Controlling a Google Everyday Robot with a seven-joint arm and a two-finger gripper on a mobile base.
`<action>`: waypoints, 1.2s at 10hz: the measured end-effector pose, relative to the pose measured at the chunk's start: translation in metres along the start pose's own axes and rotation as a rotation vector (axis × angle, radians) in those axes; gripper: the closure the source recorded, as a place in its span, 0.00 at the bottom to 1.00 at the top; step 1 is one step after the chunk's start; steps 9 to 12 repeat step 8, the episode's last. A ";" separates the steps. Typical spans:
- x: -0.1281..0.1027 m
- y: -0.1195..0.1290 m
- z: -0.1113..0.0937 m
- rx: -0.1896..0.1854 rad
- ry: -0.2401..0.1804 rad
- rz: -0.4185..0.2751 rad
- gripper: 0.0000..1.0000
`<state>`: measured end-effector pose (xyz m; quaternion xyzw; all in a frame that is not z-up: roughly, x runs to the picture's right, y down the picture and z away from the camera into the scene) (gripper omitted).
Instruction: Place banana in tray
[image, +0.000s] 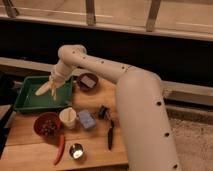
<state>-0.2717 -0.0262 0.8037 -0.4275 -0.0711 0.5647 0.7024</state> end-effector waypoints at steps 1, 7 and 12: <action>-0.001 -0.007 0.005 -0.004 0.001 0.015 0.25; -0.029 -0.013 0.045 -0.045 -0.032 0.003 0.20; -0.029 -0.012 0.046 -0.046 -0.030 0.001 0.20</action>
